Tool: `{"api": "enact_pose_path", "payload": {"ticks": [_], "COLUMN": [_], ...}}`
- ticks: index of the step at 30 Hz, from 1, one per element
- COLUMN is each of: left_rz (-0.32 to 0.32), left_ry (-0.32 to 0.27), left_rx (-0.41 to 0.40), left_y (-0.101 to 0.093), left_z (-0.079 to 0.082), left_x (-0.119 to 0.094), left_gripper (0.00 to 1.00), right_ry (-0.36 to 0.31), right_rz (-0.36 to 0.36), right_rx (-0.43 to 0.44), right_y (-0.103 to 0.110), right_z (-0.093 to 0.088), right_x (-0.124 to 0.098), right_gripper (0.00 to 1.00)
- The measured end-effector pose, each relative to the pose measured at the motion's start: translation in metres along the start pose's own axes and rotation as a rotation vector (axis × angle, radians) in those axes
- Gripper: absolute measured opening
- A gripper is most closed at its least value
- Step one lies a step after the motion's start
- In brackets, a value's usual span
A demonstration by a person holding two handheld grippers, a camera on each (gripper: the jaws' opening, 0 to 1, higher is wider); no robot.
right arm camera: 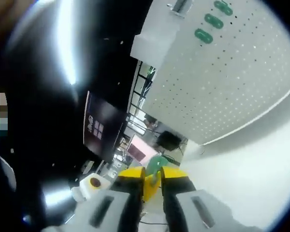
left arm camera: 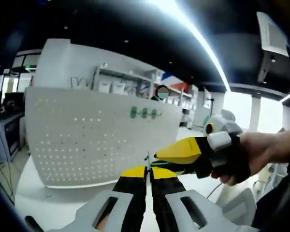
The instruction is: Insert the hook assembly into the mounting plate slot until the hook locks in place.
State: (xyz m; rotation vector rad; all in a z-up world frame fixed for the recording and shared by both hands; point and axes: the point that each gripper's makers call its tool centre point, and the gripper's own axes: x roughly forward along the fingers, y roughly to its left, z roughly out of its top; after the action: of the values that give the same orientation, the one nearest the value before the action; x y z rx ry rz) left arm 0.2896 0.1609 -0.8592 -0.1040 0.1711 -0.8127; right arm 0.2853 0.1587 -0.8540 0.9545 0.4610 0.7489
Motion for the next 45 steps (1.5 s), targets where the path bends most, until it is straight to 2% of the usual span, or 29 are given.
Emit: {"api": "enact_pose_path", "payload": {"ticks": [2, 4, 8, 12, 14, 19, 21, 23, 28, 31, 35, 37, 39, 42, 45], "left_rz": [0.001, 0.003, 0.02, 0.035, 0.041, 0.047, 0.055, 0.072, 0.07, 0.065, 0.061, 0.051, 0.045, 0.024, 0.003], "left_ry": [0.002, 0.0, 0.019, 0.017, 0.021, 0.007, 0.027, 0.046, 0.05, 0.069, 0.068, 0.083, 0.077, 0.085, 0.098], "left_rx": [0.004, 0.009, 0.084, 0.096, 0.116, 0.104, 0.113, 0.132, 0.126, 0.118, 0.093, 0.076, 0.065, 0.06, 0.056], "left_y": [0.001, 0.001, 0.0, 0.002, 0.003, 0.004, 0.005, 0.007, 0.007, 0.006, 0.005, 0.005, 0.005, 0.0, -0.003], "left_z": [0.0, 0.0, -0.002, 0.001, 0.001, 0.002, -0.002, -0.005, -0.006, -0.009, -0.01, -0.011, -0.01, -0.012, -0.016], "left_x": [0.0, 0.0, 0.0, 0.0, 0.0, -0.001, 0.0, 0.0, -0.002, -0.001, 0.001, 0.001, 0.001, 0.003, 0.002], "left_gripper": [0.02, 0.02, 0.02, 0.02, 0.02, 0.02, 0.02, 0.02, 0.03, 0.03, 0.04, 0.05, 0.08, 0.22, 0.27], "right_ry": [-0.015, -0.015, -0.01, -0.025, -0.033, -0.058, -0.063, -0.066, -0.067, -0.051, -0.039, -0.027, -0.03, -0.029, -0.017], "right_rz": [0.009, 0.003, -0.036, -0.031, -0.041, -0.032, -0.013, -0.054, -0.055, -0.086, -0.106, -0.107, -0.108, -0.115, -0.127], "right_rx": [0.062, 0.065, -0.003, 0.015, -0.006, -0.032, -0.046, -0.103, -0.088, -0.186, -0.308, -0.32, -0.325, -0.34, -0.387], "right_y": [-0.002, -0.007, -0.008, -0.009, -0.008, -0.005, -0.002, -0.006, -0.006, -0.007, -0.003, -0.002, -0.003, -0.005, -0.007], "right_z": [0.002, 0.003, 0.001, 0.003, 0.003, 0.006, 0.005, 0.002, 0.0, 0.001, 0.003, 0.002, 0.002, 0.003, 0.003], "right_x": [0.002, 0.002, 0.003, 0.004, 0.005, 0.004, 0.006, 0.008, 0.007, 0.006, 0.006, 0.006, 0.005, 0.003, 0.002], "right_gripper": [0.09, 0.07, 0.05, 0.05, 0.04, 0.02, 0.0, 0.0, 0.0, 0.0, 0.0, 0.0, 0.0, 0.0, 0.0]}}
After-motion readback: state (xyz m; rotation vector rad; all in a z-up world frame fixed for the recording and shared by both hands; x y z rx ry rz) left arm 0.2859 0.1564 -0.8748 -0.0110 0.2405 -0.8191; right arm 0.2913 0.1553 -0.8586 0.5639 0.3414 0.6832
